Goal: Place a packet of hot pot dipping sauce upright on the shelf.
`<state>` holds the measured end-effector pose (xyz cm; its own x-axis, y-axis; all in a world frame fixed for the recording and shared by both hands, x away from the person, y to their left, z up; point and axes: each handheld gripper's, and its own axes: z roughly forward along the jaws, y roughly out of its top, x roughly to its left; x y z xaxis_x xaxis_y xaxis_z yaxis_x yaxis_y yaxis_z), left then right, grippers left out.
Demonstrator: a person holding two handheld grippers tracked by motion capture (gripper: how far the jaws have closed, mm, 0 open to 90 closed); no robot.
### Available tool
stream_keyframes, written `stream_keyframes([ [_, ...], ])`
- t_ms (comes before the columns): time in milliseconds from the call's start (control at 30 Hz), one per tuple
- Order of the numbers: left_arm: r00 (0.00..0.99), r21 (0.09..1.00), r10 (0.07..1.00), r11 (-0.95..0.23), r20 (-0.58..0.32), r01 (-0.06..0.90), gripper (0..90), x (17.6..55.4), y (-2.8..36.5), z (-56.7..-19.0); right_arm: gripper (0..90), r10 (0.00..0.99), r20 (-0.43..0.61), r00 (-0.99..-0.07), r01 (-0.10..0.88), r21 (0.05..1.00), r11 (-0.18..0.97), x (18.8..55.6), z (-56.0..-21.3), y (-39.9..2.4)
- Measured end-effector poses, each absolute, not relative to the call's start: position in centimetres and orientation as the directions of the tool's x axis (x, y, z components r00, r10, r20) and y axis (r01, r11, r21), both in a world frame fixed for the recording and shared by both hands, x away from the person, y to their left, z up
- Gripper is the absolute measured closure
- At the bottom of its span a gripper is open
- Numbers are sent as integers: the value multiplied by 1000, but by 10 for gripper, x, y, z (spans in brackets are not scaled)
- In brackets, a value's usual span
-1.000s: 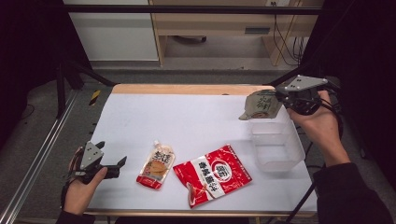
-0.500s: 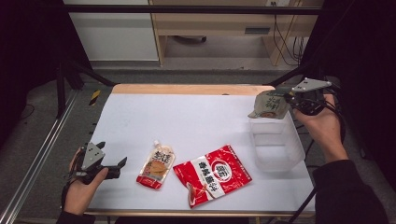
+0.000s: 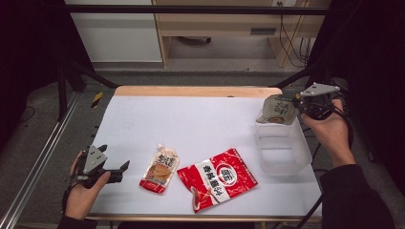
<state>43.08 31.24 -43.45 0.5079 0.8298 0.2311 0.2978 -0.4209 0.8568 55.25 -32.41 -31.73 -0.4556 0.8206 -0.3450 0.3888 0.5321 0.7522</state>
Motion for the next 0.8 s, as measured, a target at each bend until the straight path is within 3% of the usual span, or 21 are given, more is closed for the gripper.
stream_keyframes([
  [800, 515, 852, 824, -431, 237, 298, 43, 431, 311, -435, 900, 804, -332, -494, 430, 710, 558, 564, -335, -320],
])
